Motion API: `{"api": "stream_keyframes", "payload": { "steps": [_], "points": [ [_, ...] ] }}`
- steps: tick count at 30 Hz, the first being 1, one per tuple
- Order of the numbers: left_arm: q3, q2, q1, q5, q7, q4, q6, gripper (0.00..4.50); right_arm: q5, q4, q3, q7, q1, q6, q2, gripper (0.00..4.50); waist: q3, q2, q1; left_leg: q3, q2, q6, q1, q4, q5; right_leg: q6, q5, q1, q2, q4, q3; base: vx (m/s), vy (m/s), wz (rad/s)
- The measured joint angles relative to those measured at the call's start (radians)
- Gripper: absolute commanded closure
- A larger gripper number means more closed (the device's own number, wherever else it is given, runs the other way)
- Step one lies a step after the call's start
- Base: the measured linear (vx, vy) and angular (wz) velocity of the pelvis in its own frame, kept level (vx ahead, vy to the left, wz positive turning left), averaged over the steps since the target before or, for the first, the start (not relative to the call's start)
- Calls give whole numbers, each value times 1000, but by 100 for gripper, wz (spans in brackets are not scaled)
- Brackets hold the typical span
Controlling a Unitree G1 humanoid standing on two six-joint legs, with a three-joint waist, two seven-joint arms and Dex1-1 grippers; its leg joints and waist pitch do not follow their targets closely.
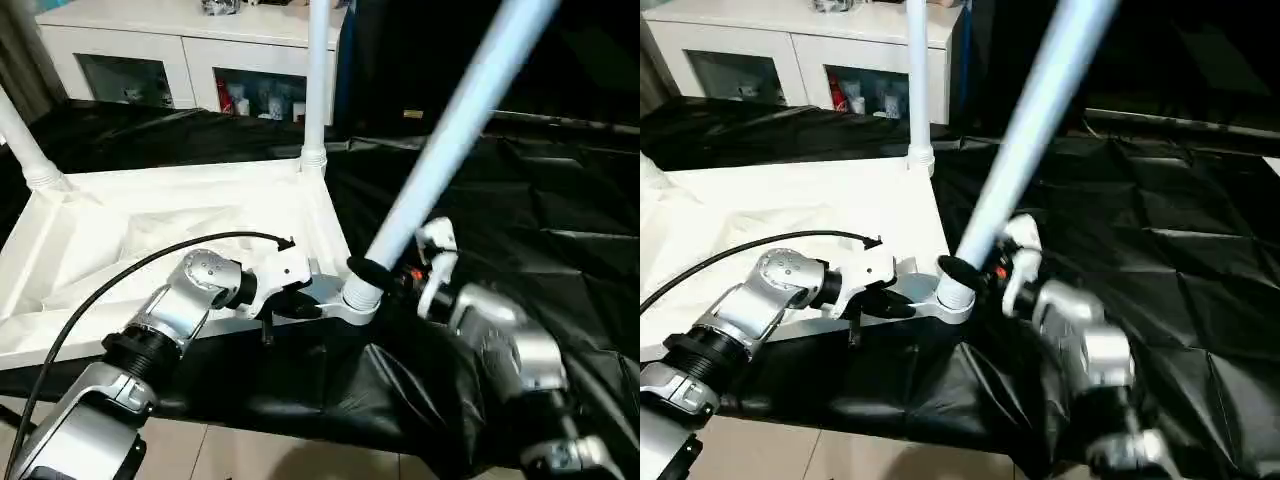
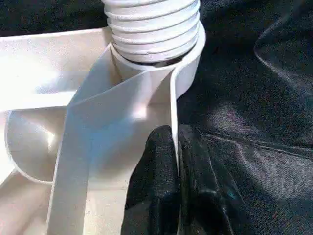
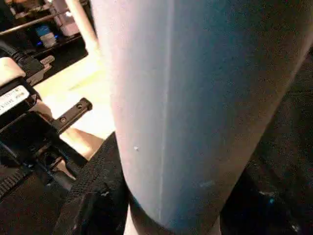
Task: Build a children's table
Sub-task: Insert table leg to table base
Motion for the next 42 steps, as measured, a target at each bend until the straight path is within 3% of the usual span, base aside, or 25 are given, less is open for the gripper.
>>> {"api": "stream_keyframes", "payload": {
  "steps": [10,19,27,42],
  "points": [
    [0,-5,-6,0,-10,13,-14,450,-65,-93,70,-27,30,-28,-31,260,0,7,1,0,0,0,0,0,0,1,-1,0,0,0,0,0,0,0],
    [0,-7,-7,9,-7,14,-12,450,-139,-92,139,8,-16,-23,-76,260,-2,3,0,0,0,0,0,-1,0,2,-1,0,0,0,0,0,0,0],
    [0,-4,3,9,-13,9,-34,450,-149,-66,153,56,-41,-6,-92,260,-4,-4,0,0,0,0,0,-1,0,3,-2,0,0,-1,0,0,0,0],
    [-19,72,56,-34,-185,-80,-76,450,-112,-45,210,376,-36,-92,-163,260,-8,-6,8,0,0,0,1,-2,0,-2,-6,3,0,-1,0,0,0,0]
  ]
}}
